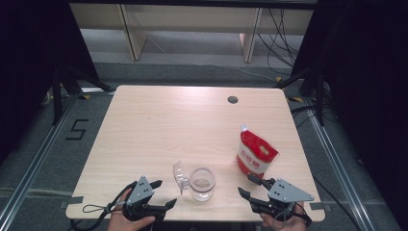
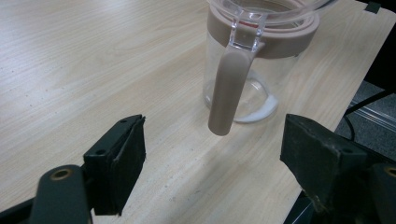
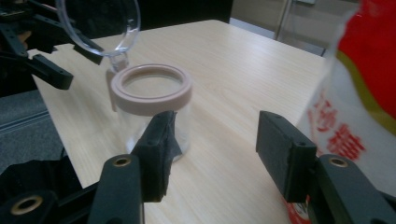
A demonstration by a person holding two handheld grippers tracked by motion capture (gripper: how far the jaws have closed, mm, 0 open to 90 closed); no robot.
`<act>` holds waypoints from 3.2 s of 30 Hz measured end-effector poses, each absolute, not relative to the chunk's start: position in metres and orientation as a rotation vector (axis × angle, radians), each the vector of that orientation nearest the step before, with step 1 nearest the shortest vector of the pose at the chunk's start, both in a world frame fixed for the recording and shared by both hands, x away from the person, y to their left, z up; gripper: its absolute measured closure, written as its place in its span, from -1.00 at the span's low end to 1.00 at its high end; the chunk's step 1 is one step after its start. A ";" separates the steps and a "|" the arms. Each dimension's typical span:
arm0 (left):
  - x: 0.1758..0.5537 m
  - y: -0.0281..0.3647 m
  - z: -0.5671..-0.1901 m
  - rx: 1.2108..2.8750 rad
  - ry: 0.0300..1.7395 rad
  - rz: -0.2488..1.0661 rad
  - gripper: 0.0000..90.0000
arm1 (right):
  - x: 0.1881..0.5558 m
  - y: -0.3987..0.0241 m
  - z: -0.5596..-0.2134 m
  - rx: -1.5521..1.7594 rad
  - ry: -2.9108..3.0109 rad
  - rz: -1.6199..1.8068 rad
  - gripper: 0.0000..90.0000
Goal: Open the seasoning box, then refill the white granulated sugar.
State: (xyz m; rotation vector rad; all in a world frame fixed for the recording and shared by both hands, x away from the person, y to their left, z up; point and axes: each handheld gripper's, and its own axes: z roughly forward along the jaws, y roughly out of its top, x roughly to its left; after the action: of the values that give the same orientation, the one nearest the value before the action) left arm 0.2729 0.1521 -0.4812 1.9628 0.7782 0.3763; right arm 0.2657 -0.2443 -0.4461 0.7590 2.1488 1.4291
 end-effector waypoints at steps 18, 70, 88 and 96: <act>0.275 0.152 -0.481 1.946 0.813 0.365 -0.52 | 0.262 -0.291 -0.448 0.959 2.007 1.377 -0.11; 0.273 0.151 -0.482 1.965 0.776 0.384 -0.55 | 0.319 -0.282 -0.479 0.988 1.979 1.379 -0.58; 0.273 0.151 -0.482 1.958 0.778 0.379 -0.55 | 0.336 -0.270 -0.491 0.972 1.964 1.421 -0.64; 0.272 0.150 -0.483 1.957 0.798 0.367 -0.55 | 0.340 -0.267 -0.495 0.971 1.954 1.432 -0.64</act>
State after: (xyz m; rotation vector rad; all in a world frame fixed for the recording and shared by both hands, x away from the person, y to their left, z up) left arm 0.2719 0.1502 -0.4829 1.9571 0.7976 0.3675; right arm 0.3404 -0.2670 -0.4947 0.9708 1.9535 1.4324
